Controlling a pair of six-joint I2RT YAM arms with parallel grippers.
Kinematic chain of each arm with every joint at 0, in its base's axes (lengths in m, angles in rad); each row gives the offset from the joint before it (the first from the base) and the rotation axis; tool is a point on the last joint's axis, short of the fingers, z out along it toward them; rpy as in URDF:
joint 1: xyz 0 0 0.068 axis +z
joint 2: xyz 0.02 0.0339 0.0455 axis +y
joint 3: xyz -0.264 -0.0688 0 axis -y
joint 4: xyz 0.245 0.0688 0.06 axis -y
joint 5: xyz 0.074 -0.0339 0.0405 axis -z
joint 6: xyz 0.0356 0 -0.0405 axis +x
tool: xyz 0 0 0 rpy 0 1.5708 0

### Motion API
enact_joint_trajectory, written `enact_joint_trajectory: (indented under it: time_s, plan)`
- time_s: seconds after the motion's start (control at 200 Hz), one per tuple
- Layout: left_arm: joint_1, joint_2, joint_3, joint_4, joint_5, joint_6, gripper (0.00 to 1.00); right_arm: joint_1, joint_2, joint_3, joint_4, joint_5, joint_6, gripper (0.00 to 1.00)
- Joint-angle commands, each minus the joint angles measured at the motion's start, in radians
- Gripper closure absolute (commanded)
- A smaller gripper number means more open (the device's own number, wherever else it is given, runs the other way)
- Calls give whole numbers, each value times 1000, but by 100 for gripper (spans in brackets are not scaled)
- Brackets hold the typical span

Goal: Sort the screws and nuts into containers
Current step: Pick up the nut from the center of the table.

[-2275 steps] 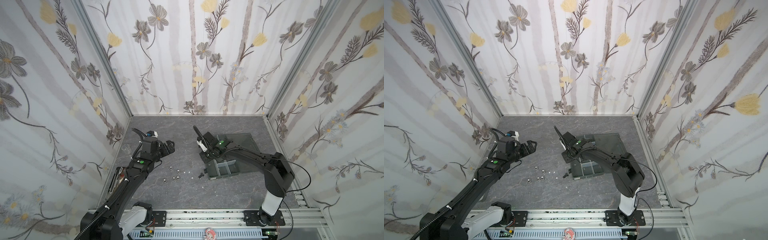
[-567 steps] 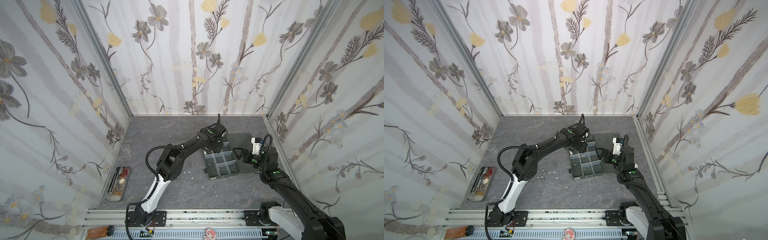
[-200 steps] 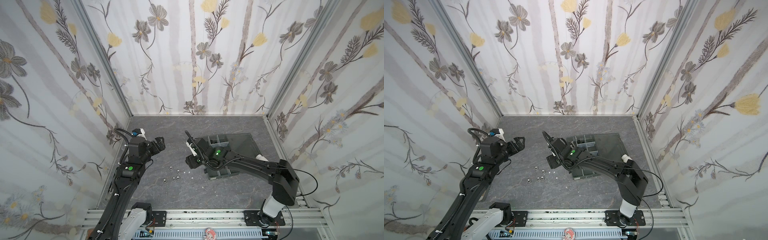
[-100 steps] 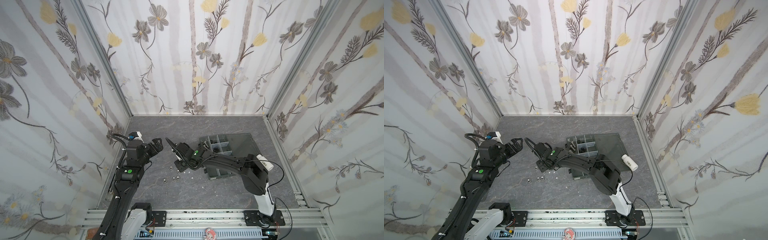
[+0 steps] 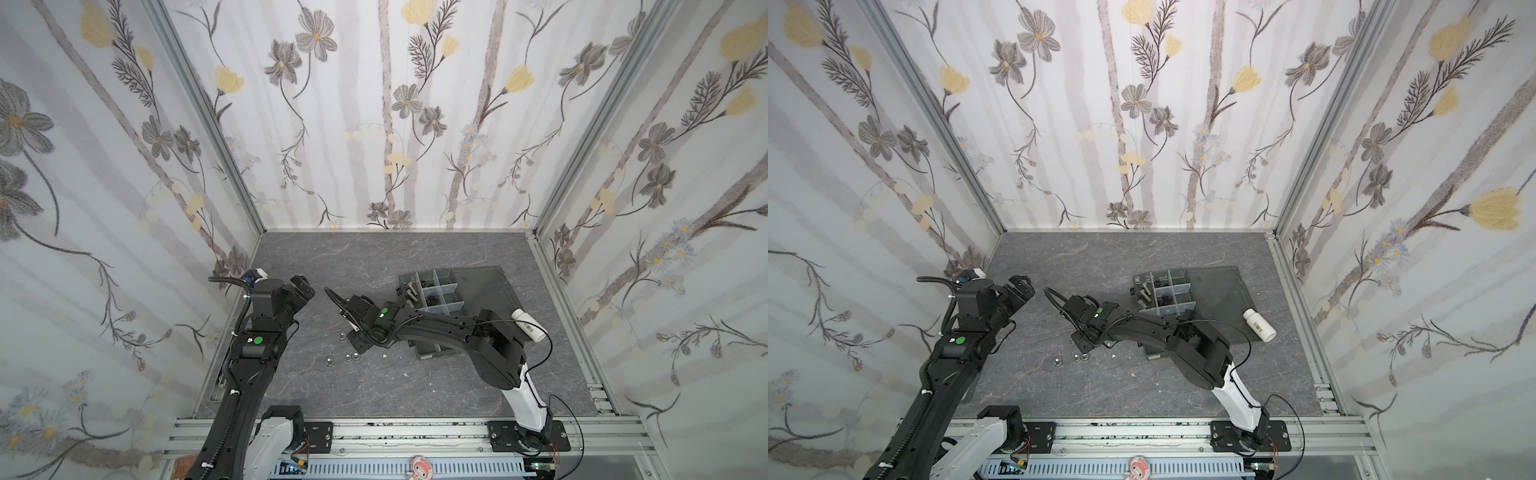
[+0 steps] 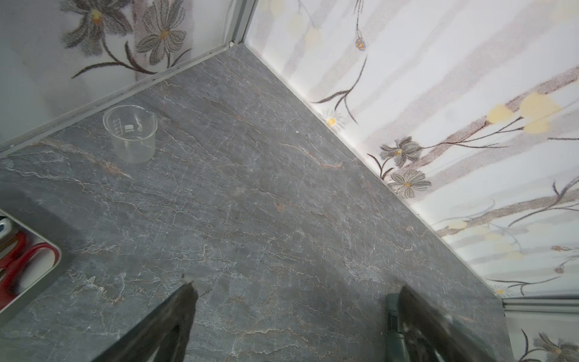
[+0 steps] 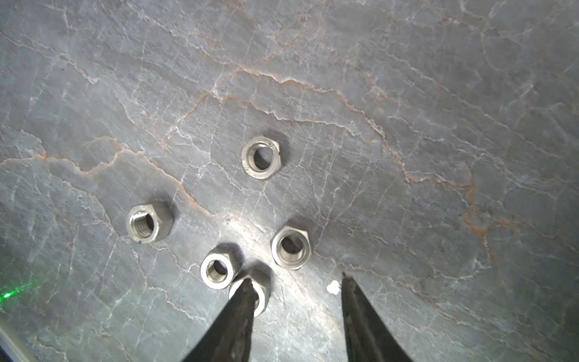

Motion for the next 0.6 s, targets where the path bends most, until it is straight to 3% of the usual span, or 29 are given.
enact_joint_trajectory:
  time_s: [0.0, 0.12, 0.255, 0.595]
  plan:
    - [23, 12, -13, 28, -8, -62, 0, 0, 16, 8, 0, 0, -9, 52]
    - [57, 26, -31, 51, 28, -84, 0, 1, 27, 12, 2, 12, -12, 52]
    - [66, 27, -38, 58, 36, -88, 0, 1, 40, 25, -1, 17, -15, 59]
    - [68, 30, -43, 64, 47, -83, 0, 7, 69, 49, -14, 34, -20, 53]
